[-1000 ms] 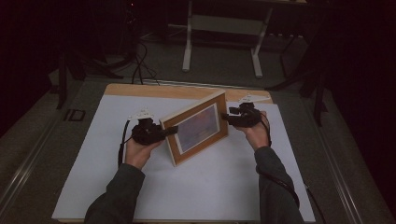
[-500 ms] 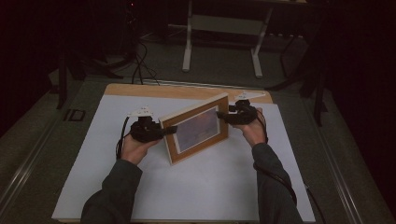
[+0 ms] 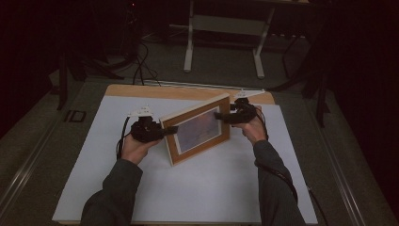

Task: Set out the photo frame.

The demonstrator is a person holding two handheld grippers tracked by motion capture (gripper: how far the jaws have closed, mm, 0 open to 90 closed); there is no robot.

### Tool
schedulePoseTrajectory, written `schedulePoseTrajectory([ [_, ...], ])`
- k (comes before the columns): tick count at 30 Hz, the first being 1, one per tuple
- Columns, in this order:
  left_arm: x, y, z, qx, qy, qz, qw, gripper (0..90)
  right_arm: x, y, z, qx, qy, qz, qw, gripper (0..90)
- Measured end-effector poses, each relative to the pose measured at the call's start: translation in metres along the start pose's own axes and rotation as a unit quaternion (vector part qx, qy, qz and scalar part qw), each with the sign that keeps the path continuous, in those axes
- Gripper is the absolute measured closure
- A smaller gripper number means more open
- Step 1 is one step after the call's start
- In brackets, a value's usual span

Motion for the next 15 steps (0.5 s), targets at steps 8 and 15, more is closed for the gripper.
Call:
schedulePoseTrajectory([
  [8, 0.0016, -0.0013, -0.0001, 0.006, -0.021, 0.003, 0.9998, 77.2, -0.005, 0.0022, -0.0012, 0.005, 0.01, -0.003, 0.9999, 35.7],
  [15, 0.0034, -0.0003, 0.0025, 0.012, -0.029, -0.006, 0.9995, 76.1, -0.0094, 0.0047, -0.0019, 0.005, 0.018, -0.005, 0.9998, 40.9],
])
Point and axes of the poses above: each handheld gripper's, and its own axes: x roughly forward along the jaws, y roughly out of its underside, z roughly to its left, the point moved 1 cm from there along x, roughly forward along the jaws, and after that the axes turned 15 degrees about x, right-handed, at the moved point
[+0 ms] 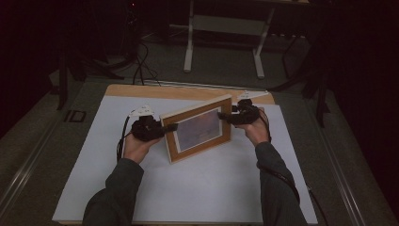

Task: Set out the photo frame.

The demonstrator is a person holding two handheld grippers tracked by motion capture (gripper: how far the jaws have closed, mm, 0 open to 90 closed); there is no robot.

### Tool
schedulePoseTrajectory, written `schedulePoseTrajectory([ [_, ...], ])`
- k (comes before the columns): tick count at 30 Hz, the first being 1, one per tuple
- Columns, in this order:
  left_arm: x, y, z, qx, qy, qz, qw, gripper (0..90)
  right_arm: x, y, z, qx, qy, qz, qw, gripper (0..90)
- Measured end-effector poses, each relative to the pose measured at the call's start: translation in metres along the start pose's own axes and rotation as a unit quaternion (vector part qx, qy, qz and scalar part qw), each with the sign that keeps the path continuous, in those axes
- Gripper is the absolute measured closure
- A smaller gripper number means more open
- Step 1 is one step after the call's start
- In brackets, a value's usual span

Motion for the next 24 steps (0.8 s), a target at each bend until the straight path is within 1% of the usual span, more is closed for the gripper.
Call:
schedulePoseTrajectory([
  [2, 0.001, 0.001, 0.0, 0.001, -0.006, -0.002, 1.0, 74.7, -0.002, 0.001, -0.002, 0.003, 0.001, -0.003, 1.0, 44.7],
  [3, 0.002, 0.001, 0.0, 0.001, -0.008, -0.005, 1.0, 73.8, -0.003, 0.002, -0.003, 0.005, 0.005, -0.005, 1.0, 48.3],
  [4, 0.002, 0.0, 0.0, 0.002, -0.016, -0.006, 0.9999, 72.1, -0.004, 0.003, -0.004, 0.007, 0.006, -0.007, 0.9999, 53.6],
  [5, 0.003, 0.0, 0.0, 0.003, -0.022, -0.006, 0.9997, 68.8, -0.005, 0.004, -0.005, 0.008, 0.008, -0.009, 0.9999, 55.5],
  [6, 0.003, -0.001, -0.001, 0.003, -0.026, -0.01, 0.9996, 67.5, -0.006, 0.004, -0.005, 0.008, 0.01, -0.01, 0.9999, 57.2],
  [9, 0.004, -0.002, -0.002, 0.006, -0.037, -0.01, 0.9992, 65.1, -0.007, 0.005, -0.006, 0.008, 0.014, -0.011, 0.9998, 60.9],
  [11, 0.003, -0.002, -0.002, 0.007, -0.045, -0.009, 0.9989, 62.4, -0.008, 0.005, -0.007, 0.008, 0.012, -0.008, 0.9999, 61.0],
  [13, 0.0, -0.003, -0.002, 0.002, -0.05, -0.007, 0.9987, 60.6, -0.007, 0.004, -0.008, 0.008, 0.009, -0.006, 0.9999, 60.9],
  [15, -0.003, -0.004, -0.003, -0.003, -0.053, -0.009, 0.9986, 58.2, -0.006, 0.003, -0.01, 0.008, 0.003, -0.005, 0.9999, 60.0],
  [17, -0.009, -0.004, -0.005, -0.01, -0.059, -0.013, 0.9981, 54.8, -0.005, 0.002, -0.011, 0.007, -0.003, -0.003, 1.0, 53.5],
  [18, -0.011, -0.004, -0.008, -0.01, -0.062, -0.017, 0.9979, 54.4, -0.004, 0.002, -0.012, 0.005, -0.003, -0.001, 1.0, 50.2],
  [19, -0.013, -0.003, -0.01, -0.009, -0.067, -0.015, 0.9976, 54.3, -0.003, 0.001, -0.012, 0.006, -0.008, 0.001, 0.9999, 48.0],
  [21, -0.016, -0.001, -0.016, 0.0, -0.082, 0.002, 0.9967, 54.3, 0.0, 0.001, -0.012, 0.001, -0.013, 0.004, 0.9999, 42.3],
  [22, -0.017, 0.0, -0.018, 0.002, -0.084, 0.004, 0.9964, 54.4, 0.002, 0.0, -0.011, 0.003, -0.018, 0.007, 0.9998, 39.2],
  [23, -0.018, 0.001, -0.02, 0.006, -0.086, 0.009, 0.9962, 55.8, 0.003, 0.0, -0.011, 0.002, -0.018, 0.008, 0.9998, 36.6],
  [24, -0.02, 0.002, -0.022, 0.012, -0.092, 0.017, 0.9955, 60.8, 0.004, 0.0, -0.011, 0.002, -0.02, 0.009, 0.9998, 34.1],
])
Point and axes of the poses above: each handheld gripper's, and its own axes: x roughly forward along the jaws, y roughly out of its underside, z roughly to its left, the point moved 1 cm from there along x, roughly forward along the jaws, and after that the axes turned 15 degrees about x, right-handed, at the moved point
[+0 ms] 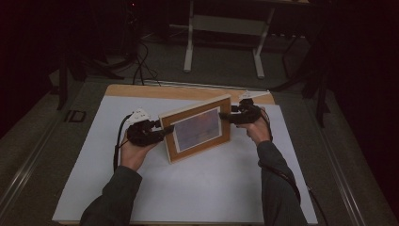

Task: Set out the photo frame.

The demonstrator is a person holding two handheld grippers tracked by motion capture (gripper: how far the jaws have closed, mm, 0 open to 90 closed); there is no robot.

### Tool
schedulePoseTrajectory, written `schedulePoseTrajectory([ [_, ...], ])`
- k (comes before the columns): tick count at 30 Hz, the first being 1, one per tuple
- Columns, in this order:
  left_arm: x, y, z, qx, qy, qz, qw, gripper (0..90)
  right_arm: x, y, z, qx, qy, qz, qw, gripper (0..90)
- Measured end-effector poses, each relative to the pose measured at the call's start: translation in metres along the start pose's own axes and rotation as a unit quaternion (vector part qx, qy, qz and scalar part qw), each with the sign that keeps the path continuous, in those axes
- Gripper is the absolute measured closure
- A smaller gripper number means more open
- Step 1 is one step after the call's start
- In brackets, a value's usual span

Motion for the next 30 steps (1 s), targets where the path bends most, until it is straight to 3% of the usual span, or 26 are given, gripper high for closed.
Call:
schedulePoseTrajectory([
  [1, -0.001, 0.001, 0.0, 0.004, -0.006, 0.004, 1.0, 65.8, 0.001, 0.0, 0.0, 0.004, -0.005, 0.001, 1.0, 32.0],
  [4, -0.003, 0.002, 0.002, -0.006, 0.006, 0.005, 1.0, 68.7, 0.003, -0.002, -0.001, 0.01, -0.019, 0.004, 0.9998, 30.6],
  [8, -0.003, 0.002, 0.006, -0.013, 0.017, 0.005, 0.9998, 69.8, 0.005, -0.002, 0.0, 0.006, -0.037, 0.014, 0.9992, 35.6],
  [15, 0.001, 0.002, 0.012, -0.033, 0.022, -0.005, 0.9992, 70.4, 0.001, 0.0, 0.0, 0.013, -0.027, 0.014, 0.9994, 40.3],
  [21, 0.007, 0.001, 0.016, -0.048, 0.014, -0.012, 0.9987, 69.4, -0.006, 0.004, -0.002, 0.024, -0.024, 0.008, 0.9994, 44.9],
  [30, 0.014, 0.002, 0.023, -0.057, 0.018, -0.015, 0.9981, 68.3, -0.018, 0.014, -0.005, 0.04, -0.029, 0.008, 0.9987, 52.7],
])
Point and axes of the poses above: each handheld gripper's, and its own axes: x roughly forward along the jaws, y roughly out of its underside, z roughly to its left, the point moved 1 cm from there along x, roughly forward along the jaws, and after that the axes turned 15 degrees about x, right-handed, at the moved point
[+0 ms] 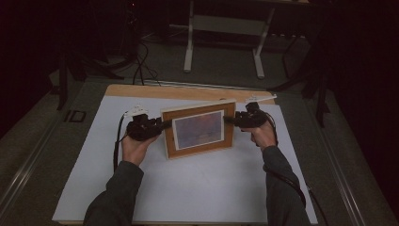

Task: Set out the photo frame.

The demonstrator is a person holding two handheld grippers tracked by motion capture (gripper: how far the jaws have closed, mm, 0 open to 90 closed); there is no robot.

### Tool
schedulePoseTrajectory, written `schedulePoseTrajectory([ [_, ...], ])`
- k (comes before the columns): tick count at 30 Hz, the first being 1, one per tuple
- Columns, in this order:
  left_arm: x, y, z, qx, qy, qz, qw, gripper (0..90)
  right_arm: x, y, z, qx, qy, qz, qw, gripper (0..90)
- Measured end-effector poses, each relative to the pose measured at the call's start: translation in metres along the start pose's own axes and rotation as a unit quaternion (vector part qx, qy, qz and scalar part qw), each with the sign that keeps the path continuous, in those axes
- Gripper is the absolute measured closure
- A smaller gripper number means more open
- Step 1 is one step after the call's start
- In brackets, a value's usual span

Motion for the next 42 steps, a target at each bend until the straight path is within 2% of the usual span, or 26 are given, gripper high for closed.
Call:
schedulePoseTrajectory([
  [4, 0.003, 0.0, 0.002, -0.003, 0.006, -0.003, 1.0, 67.7, -0.005, 0.004, 0.001, 0.003, 0.004, 0.003, 1.0, 54.5],
  [8, 0.005, 0.002, 0.007, -0.012, 0.023, -0.01, 0.9996, 67.7, -0.009, 0.006, 0.004, 0.007, 0.015, 0.017, 0.9997, 55.6],
  [13, 0.008, 0.003, 0.01, -0.017, 0.032, -0.015, 0.9992, 67.4, -0.014, 0.01, 0.007, 0.007, 0.025, 0.024, 0.9994, 57.1],
  [22, 0.01, 0.003, 0.016, -0.027, 0.038, -0.015, 0.9988, 66.0, -0.02, 0.024, 0.012, 0.031, 0.026, 0.005, 0.9992, 59.8],
  [31, 0.011, 0.003, 0.017, -0.032, 0.045, -0.017, 0.9983, 65.2, -0.024, 0.029, 0.018, 0.027, 0.038, 0.007, 0.9989, 60.8],
  [42, 0.008, 0.001, 0.014, -0.035, 0.047, -0.011, 0.9982, 64.8, -0.029, 0.033, 0.022, 0.025, 0.042, 0.008, 0.9988, 61.4],
])
Point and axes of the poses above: each handheld gripper's, and its own axes: x roughly forward along the jaws, y roughly out of its underside, z roughly to its left, the point moved 1 cm from there along x, roughly forward along the jaws, and after that the axes turned 15 degrees about x, right-handed, at the moved point
